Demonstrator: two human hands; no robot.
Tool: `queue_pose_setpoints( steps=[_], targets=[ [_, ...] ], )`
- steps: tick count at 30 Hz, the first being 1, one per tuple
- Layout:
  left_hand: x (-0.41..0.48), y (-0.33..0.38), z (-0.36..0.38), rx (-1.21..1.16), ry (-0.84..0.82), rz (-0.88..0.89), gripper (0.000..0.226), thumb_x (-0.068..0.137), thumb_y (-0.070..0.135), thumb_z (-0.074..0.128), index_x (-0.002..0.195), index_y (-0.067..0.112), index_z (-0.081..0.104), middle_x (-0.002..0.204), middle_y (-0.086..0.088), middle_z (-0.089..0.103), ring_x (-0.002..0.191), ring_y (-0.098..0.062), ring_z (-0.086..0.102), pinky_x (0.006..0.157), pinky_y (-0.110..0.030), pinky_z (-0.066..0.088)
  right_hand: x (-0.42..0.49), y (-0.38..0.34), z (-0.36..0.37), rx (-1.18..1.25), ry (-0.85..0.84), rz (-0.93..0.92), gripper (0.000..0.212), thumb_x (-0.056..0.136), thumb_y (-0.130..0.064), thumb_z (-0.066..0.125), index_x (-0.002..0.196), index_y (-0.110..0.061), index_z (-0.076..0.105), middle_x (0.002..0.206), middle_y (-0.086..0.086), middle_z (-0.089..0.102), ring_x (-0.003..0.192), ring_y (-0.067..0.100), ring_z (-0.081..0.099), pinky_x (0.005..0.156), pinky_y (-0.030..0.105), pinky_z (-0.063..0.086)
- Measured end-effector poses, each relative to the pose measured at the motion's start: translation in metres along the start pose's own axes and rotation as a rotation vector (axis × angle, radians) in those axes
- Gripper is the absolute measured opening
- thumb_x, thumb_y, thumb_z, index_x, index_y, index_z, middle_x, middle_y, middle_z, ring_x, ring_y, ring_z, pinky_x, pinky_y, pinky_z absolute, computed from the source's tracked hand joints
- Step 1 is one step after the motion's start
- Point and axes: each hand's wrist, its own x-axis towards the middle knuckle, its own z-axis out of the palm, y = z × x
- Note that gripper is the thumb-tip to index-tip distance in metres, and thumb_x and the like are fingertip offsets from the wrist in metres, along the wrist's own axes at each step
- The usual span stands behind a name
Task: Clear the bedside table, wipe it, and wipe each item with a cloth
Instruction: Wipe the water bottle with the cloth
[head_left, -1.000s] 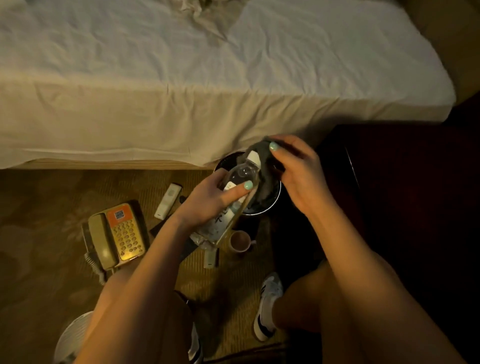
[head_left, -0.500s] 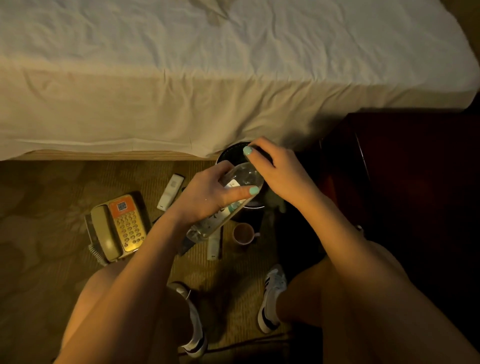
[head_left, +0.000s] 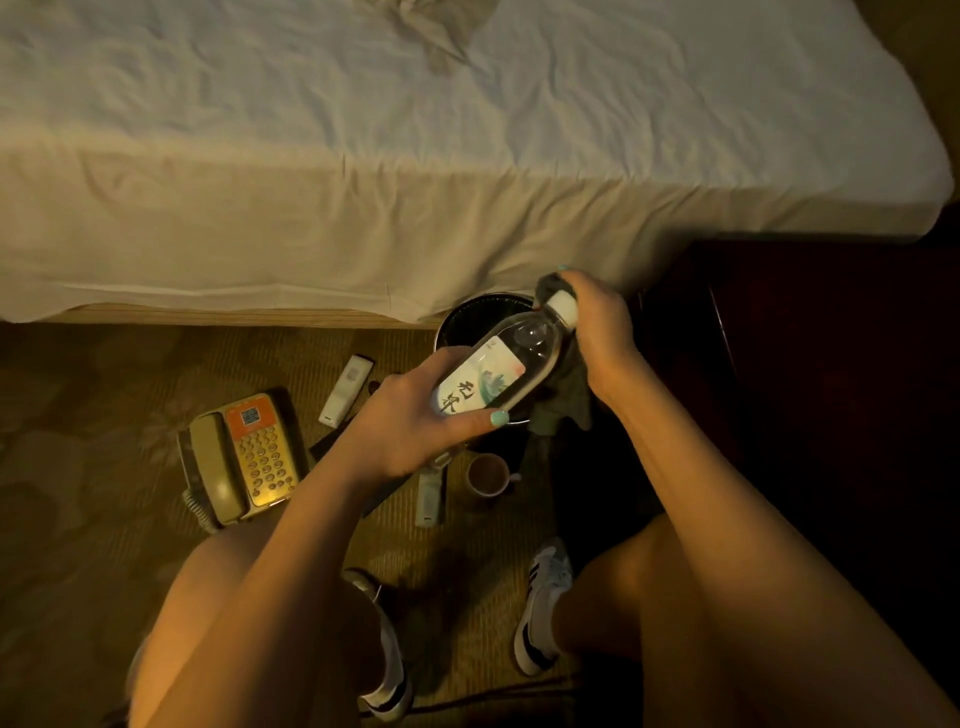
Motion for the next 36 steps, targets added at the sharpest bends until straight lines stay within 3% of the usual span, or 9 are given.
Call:
queue_pose_setpoints(
  steps=[3, 8, 13, 18, 23, 26, 29, 32, 36],
  targets=[
    [0.007, 0.003, 0.001, -0.154, -0.02, -0.011, 0.068, 0.068, 0.062, 0.076, 0.125, 0.044, 0.043, 0.107, 0.009, 0.063, 0.088, 0.002, 0.064, 0.066, -0.016, 0.054, 0.0, -0.006, -0.006, 0.199, -0.018, 0.189, 0.03, 0.095, -0.023, 0.053, 0.068, -0.014, 0.063, 0.049, -0.006, 0.06, 0.048, 0.006, 0.057, 0.055, 0.021, 0.048],
    [0.021, -0.004, -0.01, -0.028, -0.098, -0.05, 0.069, 0.067, 0.061, 0.07, 0.127, 0.045, 0.041, 0.105, 0.011, 0.062, 0.085, -0.006, 0.066, 0.071, -0.023, 0.056, 0.002, 0.002, -0.016, -0.127, -0.252, -0.05, 0.034, 0.101, -0.021, 0.04, 0.082, -0.015, 0.068, 0.074, -0.006, 0.069, 0.075, 0.007, 0.064, 0.072, 0.024, 0.051],
    [0.022, -0.008, -0.011, -0.102, -0.085, -0.05, 0.063, 0.069, 0.059, 0.075, 0.122, 0.047, 0.044, 0.103, 0.011, 0.064, 0.084, -0.001, 0.067, 0.076, -0.028, 0.058, 0.011, 0.008, -0.013, -0.133, -0.313, -0.12, 0.029, 0.102, -0.023, 0.041, 0.088, -0.018, 0.066, 0.084, 0.0, 0.068, 0.085, 0.014, 0.064, 0.08, 0.031, 0.052],
    [0.025, -0.012, -0.007, 0.158, 0.033, 0.027, 0.089, 0.059, 0.08, 0.055, 0.136, 0.038, 0.041, 0.104, 0.02, 0.06, 0.089, -0.002, 0.062, 0.073, -0.029, 0.054, 0.018, 0.01, -0.003, -0.091, -0.159, -0.075, 0.035, 0.099, -0.02, 0.043, 0.067, -0.017, 0.057, 0.059, -0.01, 0.058, 0.063, 0.005, 0.054, 0.068, 0.029, 0.042],
    [0.028, -0.009, 0.006, -0.151, 0.046, 0.011, 0.065, 0.062, 0.068, 0.071, 0.12, 0.05, 0.048, 0.099, 0.016, 0.066, 0.086, -0.004, 0.066, 0.067, -0.026, 0.054, 0.013, 0.004, 0.003, 0.425, -0.096, 0.099, 0.046, 0.103, -0.04, 0.031, 0.102, -0.005, 0.061, 0.079, 0.007, 0.069, 0.08, 0.022, 0.069, 0.074, 0.034, 0.056],
    [0.033, -0.002, 0.011, -0.278, 0.081, -0.023, 0.071, 0.064, 0.068, 0.069, 0.127, 0.045, 0.047, 0.108, 0.013, 0.066, 0.094, -0.002, 0.065, 0.072, -0.024, 0.053, 0.004, 0.011, 0.015, 0.354, -0.05, 0.141, 0.055, 0.101, -0.049, 0.031, 0.117, -0.007, 0.061, 0.102, 0.012, 0.071, 0.097, 0.024, 0.068, 0.089, 0.041, 0.054],
    [0.038, 0.002, 0.003, -0.297, 0.178, -0.028, 0.071, 0.069, 0.065, 0.067, 0.13, 0.037, 0.045, 0.111, 0.014, 0.064, 0.095, 0.002, 0.064, 0.074, -0.021, 0.052, -0.009, 0.018, 0.024, 0.401, -0.208, 0.26, 0.047, 0.103, -0.041, 0.031, 0.121, -0.007, 0.058, 0.109, 0.012, 0.068, 0.103, 0.022, 0.065, 0.088, 0.035, 0.054],
    [0.038, -0.002, -0.005, -0.285, 0.231, -0.042, 0.074, 0.072, 0.066, 0.067, 0.132, 0.035, 0.038, 0.112, 0.012, 0.061, 0.088, -0.005, 0.067, 0.07, -0.024, 0.056, -0.007, 0.014, 0.014, 0.501, -0.441, 0.171, 0.035, 0.103, -0.019, 0.033, 0.132, -0.008, 0.048, 0.125, 0.013, 0.059, 0.116, 0.02, 0.056, 0.1, 0.034, 0.046],
    [0.038, -0.006, -0.008, -0.374, 0.133, -0.041, 0.073, 0.073, 0.063, 0.07, 0.131, 0.039, 0.032, 0.115, -0.001, 0.063, 0.086, -0.016, 0.072, 0.072, -0.038, 0.061, -0.001, 0.022, 0.009, -0.066, -0.29, -0.195, 0.049, 0.093, -0.01, 0.056, 0.135, -0.033, 0.043, 0.142, 0.004, 0.048, 0.127, 0.012, 0.05, 0.103, 0.029, 0.045]
  ],
)
